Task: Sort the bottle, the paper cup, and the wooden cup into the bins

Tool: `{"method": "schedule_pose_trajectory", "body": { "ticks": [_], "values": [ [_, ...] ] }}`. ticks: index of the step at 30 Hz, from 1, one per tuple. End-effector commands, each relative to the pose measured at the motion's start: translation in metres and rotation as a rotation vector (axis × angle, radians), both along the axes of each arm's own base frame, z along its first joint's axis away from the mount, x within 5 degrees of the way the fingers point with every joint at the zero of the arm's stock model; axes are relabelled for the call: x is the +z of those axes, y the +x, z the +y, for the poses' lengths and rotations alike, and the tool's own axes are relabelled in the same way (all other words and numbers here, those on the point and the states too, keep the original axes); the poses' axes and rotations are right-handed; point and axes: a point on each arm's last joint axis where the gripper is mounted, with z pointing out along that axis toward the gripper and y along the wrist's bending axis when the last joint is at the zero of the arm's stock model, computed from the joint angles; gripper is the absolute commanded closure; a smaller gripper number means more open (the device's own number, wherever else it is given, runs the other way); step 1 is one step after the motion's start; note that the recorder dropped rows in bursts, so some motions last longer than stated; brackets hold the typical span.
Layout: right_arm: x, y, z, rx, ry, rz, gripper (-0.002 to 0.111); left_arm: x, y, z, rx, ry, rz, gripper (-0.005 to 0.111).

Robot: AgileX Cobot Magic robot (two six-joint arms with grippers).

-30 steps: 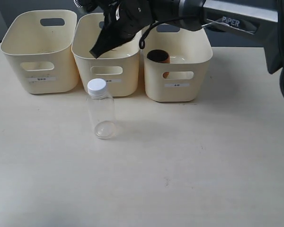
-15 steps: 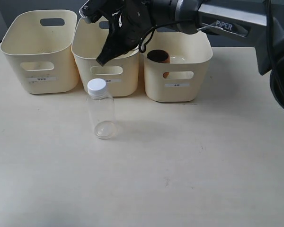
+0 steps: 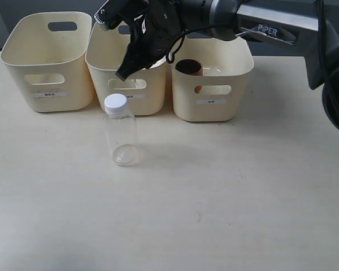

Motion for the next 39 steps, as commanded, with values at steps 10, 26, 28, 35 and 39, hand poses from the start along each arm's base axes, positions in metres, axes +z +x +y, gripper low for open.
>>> {"method": "schedule_pose_trajectory", "body": {
  "ticks": [10, 26, 28, 35, 39],
  "values": [
    [0.024, -0.003, -0.004, -0.009, 0.048, -0.014, 0.083, 0.002, 0.000, 0.000, -0.003, 0.001, -0.016, 0.107],
    [0.079, -0.082, -0.013, 0.115, 0.140, 0.530, 0.042, 0.002, 0.000, 0.000, -0.003, 0.001, -0.016, 0.107],
    [0.081, -0.085, -0.004, 0.134, 0.162, 0.503, 0.042, 0.002, 0.000, 0.000, -0.003, 0.001, -0.016, 0.107],
    [0.068, -0.082, 0.015, 0.144, 0.174, 0.422, 0.042, 0.002, 0.000, 0.000, -0.003, 0.001, -0.016, 0.107],
    [0.039, -0.071, 0.021, 0.128, 0.120, 0.432, 0.042, 0.002, 0.000, 0.000, -0.003, 0.001, -0.016, 0.107]
  ]
}}
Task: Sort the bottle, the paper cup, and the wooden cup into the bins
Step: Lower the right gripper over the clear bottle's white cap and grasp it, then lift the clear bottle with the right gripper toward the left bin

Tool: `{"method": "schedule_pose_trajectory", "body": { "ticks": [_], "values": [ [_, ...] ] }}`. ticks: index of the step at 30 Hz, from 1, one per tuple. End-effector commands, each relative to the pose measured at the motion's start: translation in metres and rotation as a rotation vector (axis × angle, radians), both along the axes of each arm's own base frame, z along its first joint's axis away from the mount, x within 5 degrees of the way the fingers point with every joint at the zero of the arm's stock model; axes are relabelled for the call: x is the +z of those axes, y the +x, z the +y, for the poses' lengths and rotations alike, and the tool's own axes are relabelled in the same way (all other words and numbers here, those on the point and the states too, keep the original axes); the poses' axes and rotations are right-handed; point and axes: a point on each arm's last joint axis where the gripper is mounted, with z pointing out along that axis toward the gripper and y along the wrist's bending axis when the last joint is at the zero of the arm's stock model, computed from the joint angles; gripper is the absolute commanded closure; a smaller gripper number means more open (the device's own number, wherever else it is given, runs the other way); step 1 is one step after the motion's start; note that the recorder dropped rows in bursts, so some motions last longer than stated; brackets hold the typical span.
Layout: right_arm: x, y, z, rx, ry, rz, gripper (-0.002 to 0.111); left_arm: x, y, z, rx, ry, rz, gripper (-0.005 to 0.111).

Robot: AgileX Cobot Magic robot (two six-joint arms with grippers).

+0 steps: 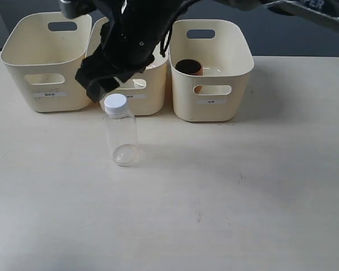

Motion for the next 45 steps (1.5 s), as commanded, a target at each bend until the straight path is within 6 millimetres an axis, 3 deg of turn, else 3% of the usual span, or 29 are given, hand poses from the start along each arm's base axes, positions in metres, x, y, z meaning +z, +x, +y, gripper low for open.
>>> {"method": "schedule_pose_trajectory", "body": {
  "ticks": [1, 14, 26, 28, 30, 31, 33, 40, 45],
  "values": [
    [-0.016, 0.011, 0.001, -0.004, -0.056, -0.048, 0.042, 0.002, 0.000, 0.000, -0.003, 0.001, -0.016, 0.107],
    [-0.017, 0.007, 0.003, 0.001, -0.034, 0.004, 0.042, 0.002, 0.000, 0.000, -0.003, 0.001, -0.016, 0.107],
    [-0.041, 0.012, 0.006, 0.005, -0.085, 0.028, 0.043, 0.002, 0.000, 0.000, -0.003, 0.001, -0.016, 0.107],
    [-0.041, 0.013, 0.005, 0.006, -0.095, 0.020, 0.051, 0.002, 0.000, 0.000, -0.003, 0.001, -0.016, 0.107],
    [-0.040, 0.013, 0.004, 0.008, -0.100, 0.016, 0.069, 0.002, 0.000, 0.000, -0.003, 0.001, -0.016, 0.107],
    [-0.038, 0.012, 0.004, 0.014, -0.100, 0.013, 0.086, 0.002, 0.000, 0.000, -0.003, 0.001, -0.016, 0.107],
    [-0.035, 0.011, 0.004, 0.040, -0.099, -0.004, 0.108, 0.002, 0.000, 0.000, -0.003, 0.001, -0.016, 0.107],
    [-0.020, -0.001, 0.016, 0.094, -0.054, -0.081, 0.106, 0.002, 0.000, 0.000, -0.003, 0.001, -0.016, 0.107],
    [0.004, -0.012, 0.033, 0.114, 0.043, -0.227, 0.106, 0.002, 0.000, 0.000, -0.003, 0.001, -0.016, 0.107]
  ]
}}
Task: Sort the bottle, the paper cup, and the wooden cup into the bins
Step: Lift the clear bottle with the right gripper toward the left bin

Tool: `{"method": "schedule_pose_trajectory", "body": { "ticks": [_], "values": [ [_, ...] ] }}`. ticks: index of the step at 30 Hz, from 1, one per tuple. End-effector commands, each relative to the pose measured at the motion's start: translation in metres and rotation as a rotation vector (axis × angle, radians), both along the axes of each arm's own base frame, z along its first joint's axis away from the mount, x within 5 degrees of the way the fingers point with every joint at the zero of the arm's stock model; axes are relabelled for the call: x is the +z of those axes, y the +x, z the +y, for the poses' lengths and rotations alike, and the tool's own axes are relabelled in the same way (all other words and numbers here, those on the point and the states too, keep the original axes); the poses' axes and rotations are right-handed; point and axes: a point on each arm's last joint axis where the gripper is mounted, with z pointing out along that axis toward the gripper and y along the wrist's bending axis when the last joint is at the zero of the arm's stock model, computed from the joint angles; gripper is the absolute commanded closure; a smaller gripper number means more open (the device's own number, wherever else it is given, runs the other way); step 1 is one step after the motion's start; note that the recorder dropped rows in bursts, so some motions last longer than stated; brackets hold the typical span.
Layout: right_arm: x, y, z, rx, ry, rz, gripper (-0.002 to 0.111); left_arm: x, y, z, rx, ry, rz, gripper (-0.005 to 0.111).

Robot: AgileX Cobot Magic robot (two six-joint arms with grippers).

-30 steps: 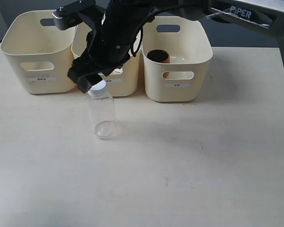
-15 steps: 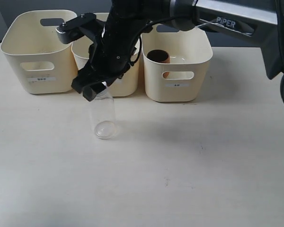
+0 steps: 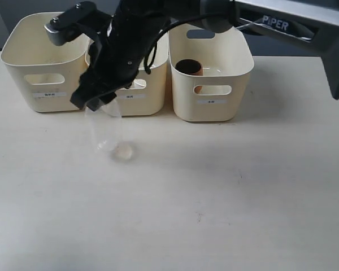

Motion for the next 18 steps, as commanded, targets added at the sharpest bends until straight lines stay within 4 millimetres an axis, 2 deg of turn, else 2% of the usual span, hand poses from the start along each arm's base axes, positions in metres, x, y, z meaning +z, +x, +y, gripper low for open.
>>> {"method": "schedule_pose_trajectory", "body": {
  "ticks": [1, 7, 13, 16, 18],
  "values": [
    [0.031, -0.009, 0.013, 0.024, 0.114, -0.167, 0.106, 0.002, 0.000, 0.000, -0.003, 0.001, -0.016, 0.107],
    [0.063, -0.013, 0.028, 0.019, 0.261, -0.365, 0.106, 0.002, 0.000, 0.000, -0.003, 0.001, -0.016, 0.107],
    [0.094, -0.004, 0.036, -0.031, 0.429, -0.511, 0.106, 0.002, 0.000, 0.000, -0.003, 0.001, -0.016, 0.107],
    [0.095, 0.009, 0.037, -0.067, 0.455, -0.540, 0.108, 0.002, 0.000, 0.000, -0.003, 0.001, -0.016, 0.107],
    [0.089, 0.017, 0.041, -0.083, 0.447, -0.543, 0.109, 0.002, 0.000, 0.000, -0.003, 0.001, -0.016, 0.107]
  ]
}}
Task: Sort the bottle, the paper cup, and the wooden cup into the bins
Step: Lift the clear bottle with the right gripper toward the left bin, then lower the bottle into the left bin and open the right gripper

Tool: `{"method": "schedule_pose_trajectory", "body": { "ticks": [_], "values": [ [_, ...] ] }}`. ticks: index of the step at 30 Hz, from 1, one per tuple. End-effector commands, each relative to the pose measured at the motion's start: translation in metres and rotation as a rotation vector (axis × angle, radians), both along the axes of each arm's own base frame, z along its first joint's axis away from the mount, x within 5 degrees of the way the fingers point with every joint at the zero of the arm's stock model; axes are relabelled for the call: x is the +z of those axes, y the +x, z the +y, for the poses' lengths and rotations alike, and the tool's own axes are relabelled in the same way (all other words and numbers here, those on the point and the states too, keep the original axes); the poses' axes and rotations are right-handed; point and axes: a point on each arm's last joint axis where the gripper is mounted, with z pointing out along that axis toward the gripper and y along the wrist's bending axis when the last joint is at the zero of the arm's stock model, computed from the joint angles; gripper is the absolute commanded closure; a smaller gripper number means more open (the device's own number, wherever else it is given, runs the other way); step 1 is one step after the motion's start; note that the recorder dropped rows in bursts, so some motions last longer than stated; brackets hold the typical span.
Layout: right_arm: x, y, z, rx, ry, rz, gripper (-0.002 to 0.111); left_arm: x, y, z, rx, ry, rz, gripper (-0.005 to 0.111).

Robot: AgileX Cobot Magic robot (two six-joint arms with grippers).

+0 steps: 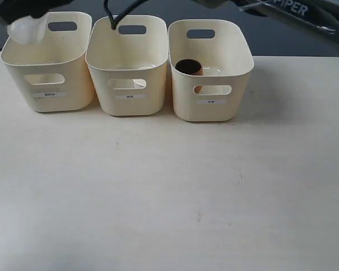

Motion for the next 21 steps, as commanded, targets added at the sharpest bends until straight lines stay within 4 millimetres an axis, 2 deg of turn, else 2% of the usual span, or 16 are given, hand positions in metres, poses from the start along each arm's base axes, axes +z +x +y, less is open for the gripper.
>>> {"method": "schedule_pose_trajectory", "body": {
  "ticks": [1, 7, 11, 16, 21],
  "values": [
    [-0.011, 0.023, 0.003, -0.055, 0.011, -0.025, 0.109, 0.002, 0.000, 0.000, -0.003, 0.001, -0.016, 0.107],
    [-0.061, 0.051, 0.014, -0.086, -0.049, 0.032, 0.109, 0.002, 0.000, 0.000, -0.003, 0.001, -0.016, 0.107],
    [-0.083, 0.063, 0.015, -0.106, -0.084, 0.065, 0.109, 0.002, 0.000, 0.000, -0.003, 0.001, -0.016, 0.107],
    [-0.094, 0.066, 0.016, -0.109, -0.108, 0.081, 0.109, 0.002, 0.000, 0.000, -0.003, 0.001, -0.016, 0.107],
    [-0.096, 0.066, 0.015, -0.108, -0.118, 0.090, 0.109, 0.002, 0.000, 0.000, -0.003, 0.001, -0.016, 0.107]
  ]
}}
